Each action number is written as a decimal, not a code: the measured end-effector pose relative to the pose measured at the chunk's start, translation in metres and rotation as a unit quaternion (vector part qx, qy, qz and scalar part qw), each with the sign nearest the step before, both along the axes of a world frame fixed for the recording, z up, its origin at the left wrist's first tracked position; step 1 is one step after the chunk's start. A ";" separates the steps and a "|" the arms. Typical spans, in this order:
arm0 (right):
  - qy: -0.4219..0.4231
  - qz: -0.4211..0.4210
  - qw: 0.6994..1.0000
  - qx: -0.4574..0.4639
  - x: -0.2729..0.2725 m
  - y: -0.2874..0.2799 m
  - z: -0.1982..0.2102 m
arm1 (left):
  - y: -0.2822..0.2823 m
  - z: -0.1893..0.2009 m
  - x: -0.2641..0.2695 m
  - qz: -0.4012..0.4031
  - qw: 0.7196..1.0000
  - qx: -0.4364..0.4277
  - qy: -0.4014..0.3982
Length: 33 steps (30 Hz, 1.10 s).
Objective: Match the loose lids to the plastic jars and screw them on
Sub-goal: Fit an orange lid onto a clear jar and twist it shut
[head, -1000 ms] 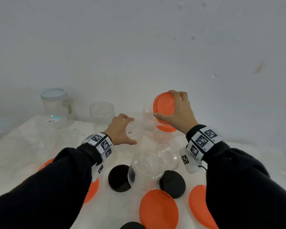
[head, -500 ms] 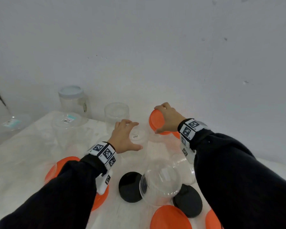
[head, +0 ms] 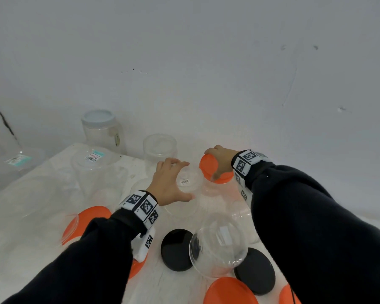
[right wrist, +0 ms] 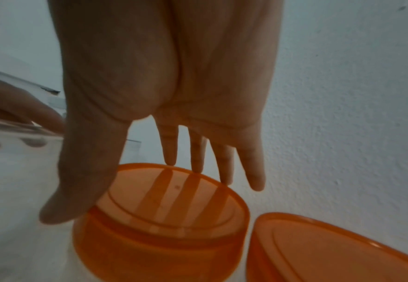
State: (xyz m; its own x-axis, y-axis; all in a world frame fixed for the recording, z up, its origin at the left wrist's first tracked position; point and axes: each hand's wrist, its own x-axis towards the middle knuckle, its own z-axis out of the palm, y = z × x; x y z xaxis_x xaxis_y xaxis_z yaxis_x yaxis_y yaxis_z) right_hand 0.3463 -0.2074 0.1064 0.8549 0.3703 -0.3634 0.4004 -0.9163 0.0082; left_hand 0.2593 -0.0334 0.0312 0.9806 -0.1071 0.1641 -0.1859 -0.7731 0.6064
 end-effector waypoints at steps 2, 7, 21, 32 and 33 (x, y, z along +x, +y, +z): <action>0.002 0.010 1.000 -0.023 0.002 0.002 -0.001 | 0.000 -0.001 0.000 0.001 1.000 -0.001 -0.002; 0.001 0.022 0.999 -0.039 0.005 0.001 -0.003 | 0.001 -0.002 0.002 0.002 1.000 -0.002 -0.002; -0.035 0.035 0.992 0.116 -0.070 -0.053 0.065 | 0.001 0.004 0.000 0.007 1.000 0.009 0.009; 0.015 0.055 0.996 0.065 -0.150 -0.107 0.019 | -0.002 0.008 -0.005 0.019 1.000 0.012 0.001; 0.018 0.053 0.997 0.054 -0.150 -0.109 0.011 | -0.002 0.008 -0.005 0.020 1.000 0.013 0.001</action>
